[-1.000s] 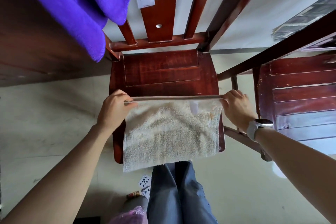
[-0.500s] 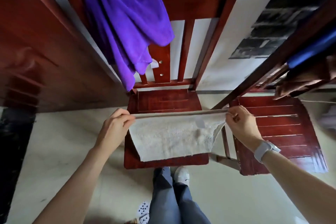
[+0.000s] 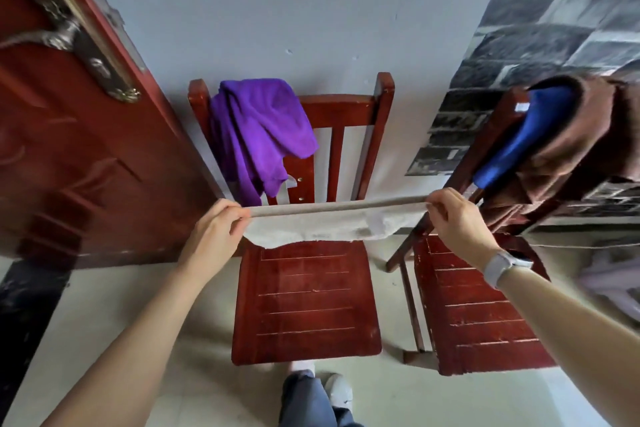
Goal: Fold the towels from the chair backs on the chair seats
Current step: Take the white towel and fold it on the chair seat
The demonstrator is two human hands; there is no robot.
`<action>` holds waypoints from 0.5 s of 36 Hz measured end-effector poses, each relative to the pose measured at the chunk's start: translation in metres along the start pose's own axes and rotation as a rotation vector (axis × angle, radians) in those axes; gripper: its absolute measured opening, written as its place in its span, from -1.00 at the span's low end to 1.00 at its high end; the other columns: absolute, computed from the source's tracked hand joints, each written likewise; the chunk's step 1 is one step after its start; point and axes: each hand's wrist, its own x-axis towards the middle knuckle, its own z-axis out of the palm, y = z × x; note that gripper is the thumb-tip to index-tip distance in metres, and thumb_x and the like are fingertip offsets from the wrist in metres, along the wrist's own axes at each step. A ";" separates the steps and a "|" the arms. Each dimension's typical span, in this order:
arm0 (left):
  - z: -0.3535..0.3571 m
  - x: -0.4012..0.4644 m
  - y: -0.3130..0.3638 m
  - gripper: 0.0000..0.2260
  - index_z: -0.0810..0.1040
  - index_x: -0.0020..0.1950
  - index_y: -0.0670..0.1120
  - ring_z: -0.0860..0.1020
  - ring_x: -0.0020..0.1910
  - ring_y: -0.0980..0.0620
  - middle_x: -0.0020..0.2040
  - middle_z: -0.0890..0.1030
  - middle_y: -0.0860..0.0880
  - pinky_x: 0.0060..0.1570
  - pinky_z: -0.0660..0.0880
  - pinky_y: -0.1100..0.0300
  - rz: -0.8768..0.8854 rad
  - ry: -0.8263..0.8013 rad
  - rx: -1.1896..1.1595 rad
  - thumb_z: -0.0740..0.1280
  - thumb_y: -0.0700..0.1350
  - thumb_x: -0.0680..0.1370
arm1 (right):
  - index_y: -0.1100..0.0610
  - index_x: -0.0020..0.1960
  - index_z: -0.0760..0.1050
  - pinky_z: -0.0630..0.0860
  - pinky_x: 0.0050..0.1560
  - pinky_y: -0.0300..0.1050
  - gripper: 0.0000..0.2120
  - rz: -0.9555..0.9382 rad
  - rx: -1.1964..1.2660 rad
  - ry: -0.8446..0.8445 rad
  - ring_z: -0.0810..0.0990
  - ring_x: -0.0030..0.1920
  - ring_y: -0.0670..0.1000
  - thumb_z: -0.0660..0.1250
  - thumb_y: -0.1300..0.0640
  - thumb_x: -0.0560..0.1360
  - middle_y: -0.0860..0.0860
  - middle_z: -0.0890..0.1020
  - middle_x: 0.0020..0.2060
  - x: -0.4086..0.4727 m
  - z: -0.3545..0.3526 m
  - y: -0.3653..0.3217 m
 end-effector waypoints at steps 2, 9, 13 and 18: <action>-0.006 0.002 0.002 -0.90 0.61 -0.06 -0.31 0.58 -0.20 -0.10 -0.08 0.57 -0.17 -0.11 0.45 0.19 0.000 0.004 -0.015 0.37 -0.35 0.44 | 0.31 -0.02 0.52 0.47 -0.07 -0.12 -0.90 -0.006 0.036 0.033 0.56 -0.16 0.09 0.27 0.34 0.48 0.16 0.58 -0.12 0.003 -0.006 -0.005; -0.023 0.011 0.000 -0.89 0.60 -0.01 -0.25 0.56 -0.13 -0.03 -0.07 0.59 -0.12 -0.11 0.43 0.20 -0.018 0.029 -0.041 0.33 -0.29 0.50 | 0.29 -0.07 0.54 0.39 -0.16 -0.47 -0.91 -0.023 0.076 0.076 0.52 -0.25 0.03 0.29 0.38 0.45 0.10 0.58 -0.18 0.011 -0.018 -0.011; -0.032 0.012 0.001 -0.91 0.62 -0.05 -0.23 0.51 -0.19 0.09 -0.10 0.61 -0.09 -0.17 0.40 0.27 0.002 0.050 -0.022 0.37 -0.28 0.47 | 0.27 -0.03 0.55 0.36 -0.17 -0.60 -0.88 0.002 0.099 0.047 0.53 -0.25 0.00 0.30 0.37 0.46 0.01 0.55 -0.20 0.013 -0.022 -0.009; -0.039 0.008 0.000 -0.91 0.64 -0.08 -0.21 0.54 -0.22 0.07 -0.15 0.62 -0.08 -0.20 0.44 0.24 0.008 0.069 -0.047 0.41 -0.29 0.43 | 0.24 -0.03 0.57 0.40 -0.13 -0.55 -0.86 -0.044 0.045 -0.013 0.55 -0.23 -0.01 0.31 0.37 0.45 0.01 0.57 -0.16 0.014 -0.026 -0.008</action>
